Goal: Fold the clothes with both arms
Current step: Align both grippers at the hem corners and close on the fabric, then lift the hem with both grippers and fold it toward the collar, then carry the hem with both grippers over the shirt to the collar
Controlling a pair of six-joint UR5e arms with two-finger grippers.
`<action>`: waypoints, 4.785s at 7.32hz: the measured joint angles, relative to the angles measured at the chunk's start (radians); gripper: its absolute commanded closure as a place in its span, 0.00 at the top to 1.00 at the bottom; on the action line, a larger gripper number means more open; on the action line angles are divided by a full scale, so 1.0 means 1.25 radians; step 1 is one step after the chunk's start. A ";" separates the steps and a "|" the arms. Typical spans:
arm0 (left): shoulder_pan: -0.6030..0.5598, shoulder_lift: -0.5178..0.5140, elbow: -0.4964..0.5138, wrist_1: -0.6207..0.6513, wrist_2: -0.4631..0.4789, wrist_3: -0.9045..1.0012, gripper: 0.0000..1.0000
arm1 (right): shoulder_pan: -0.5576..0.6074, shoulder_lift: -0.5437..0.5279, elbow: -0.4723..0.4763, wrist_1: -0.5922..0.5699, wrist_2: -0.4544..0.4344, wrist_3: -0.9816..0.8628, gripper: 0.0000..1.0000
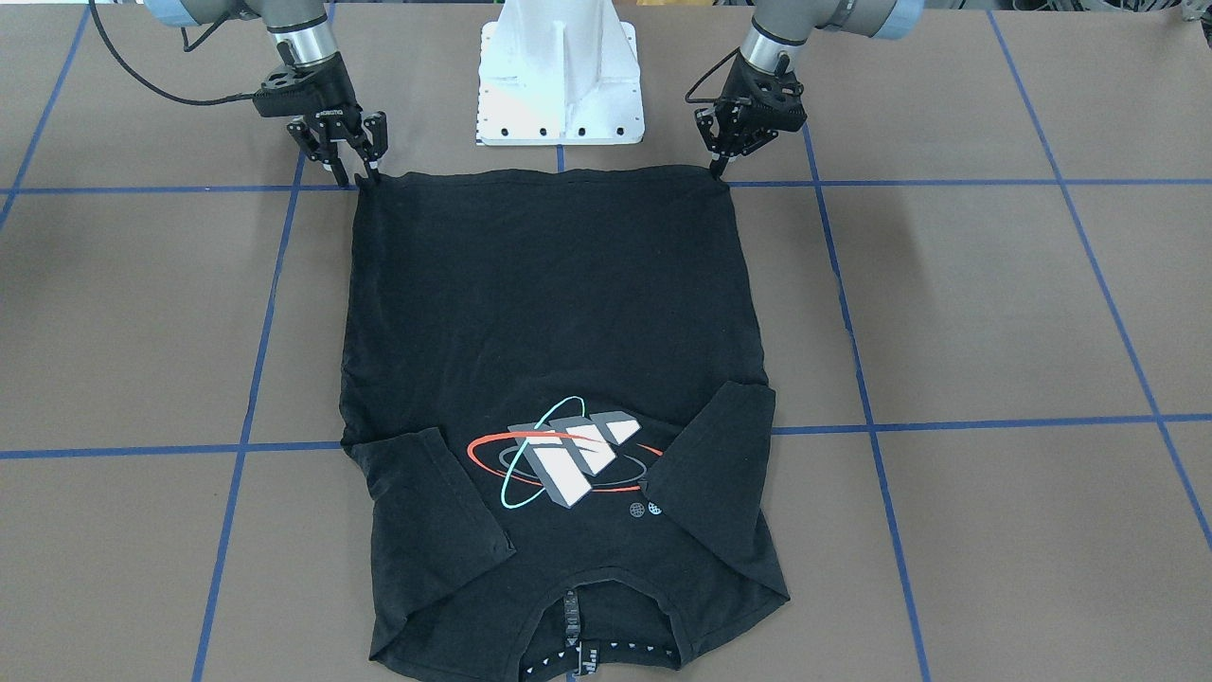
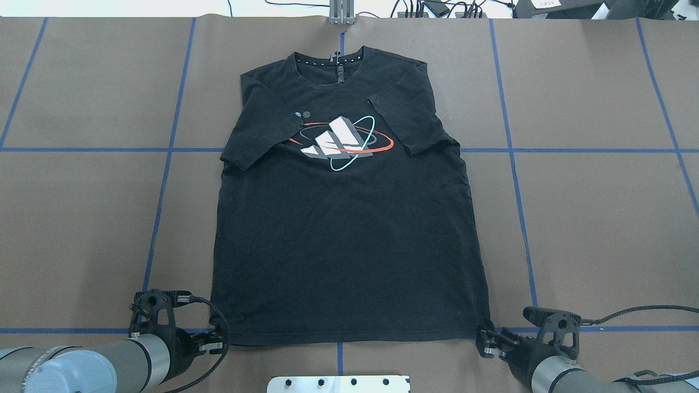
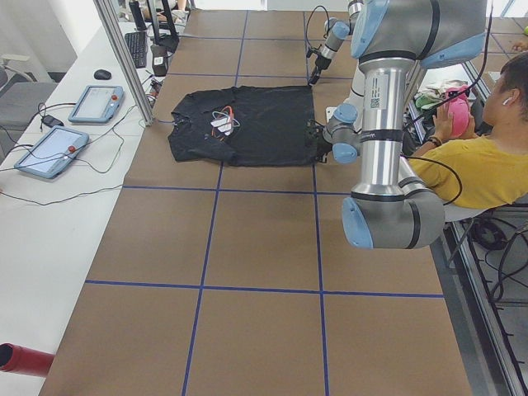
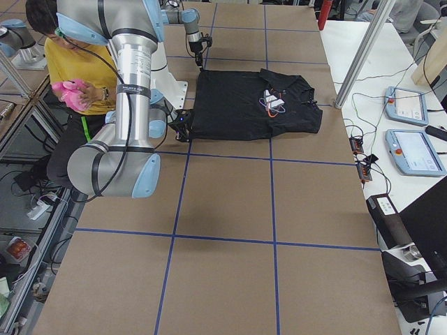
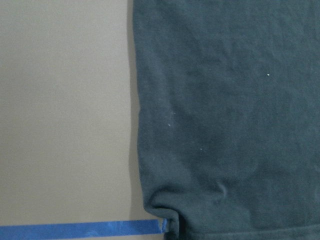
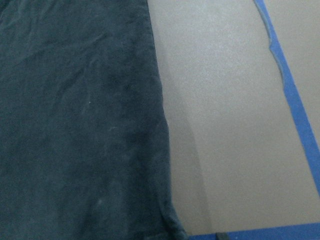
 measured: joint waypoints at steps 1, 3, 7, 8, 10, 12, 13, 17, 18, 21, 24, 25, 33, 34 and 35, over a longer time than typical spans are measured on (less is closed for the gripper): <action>0.000 0.000 0.000 0.000 0.000 0.000 0.00 | -0.007 0.000 0.000 0.000 -0.003 0.000 0.14; 0.000 0.000 0.000 0.000 0.000 -0.001 0.00 | -0.013 0.001 0.002 0.000 -0.005 0.000 0.00; 0.000 -0.001 -0.004 0.000 -0.001 -0.002 0.00 | -0.011 -0.007 0.051 -0.021 -0.005 -0.001 0.00; -0.003 0.001 -0.022 0.002 -0.005 0.001 0.00 | -0.011 -0.011 0.101 -0.063 -0.003 -0.002 0.00; -0.029 0.006 -0.099 0.037 -0.052 0.041 0.00 | -0.001 -0.015 0.228 -0.162 0.014 -0.002 0.00; -0.107 0.000 -0.181 0.112 -0.143 0.117 0.00 | 0.078 -0.008 0.310 -0.234 0.106 -0.010 0.00; -0.150 -0.002 -0.222 0.150 -0.195 0.150 0.00 | 0.125 -0.004 0.363 -0.291 0.177 -0.025 0.00; -0.200 0.004 -0.399 0.297 -0.356 0.192 0.00 | 0.083 -0.003 0.559 -0.474 0.343 -0.066 0.00; -0.159 0.006 -0.423 0.310 -0.367 0.187 0.00 | 0.031 0.002 0.565 -0.479 0.344 -0.066 0.00; -0.107 -0.002 -0.430 0.319 -0.370 0.162 0.00 | 0.004 0.031 0.566 -0.501 0.335 -0.063 0.00; -0.225 -0.088 -0.317 0.320 -0.362 0.202 0.00 | 0.144 0.083 0.556 -0.564 0.324 -0.066 0.00; -0.282 -0.137 -0.268 0.320 -0.361 0.230 0.00 | 0.174 0.113 0.545 -0.590 0.306 -0.067 0.00; -0.552 -0.366 -0.017 0.316 -0.366 0.352 0.00 | 0.376 0.280 0.352 -0.631 0.264 -0.095 0.00; -0.557 -0.389 0.026 0.311 -0.363 0.356 0.00 | 0.396 0.303 0.333 -0.632 0.264 -0.101 0.00; -0.559 -0.405 0.076 0.290 -0.350 0.357 0.00 | 0.421 0.337 0.300 -0.632 0.266 -0.110 0.00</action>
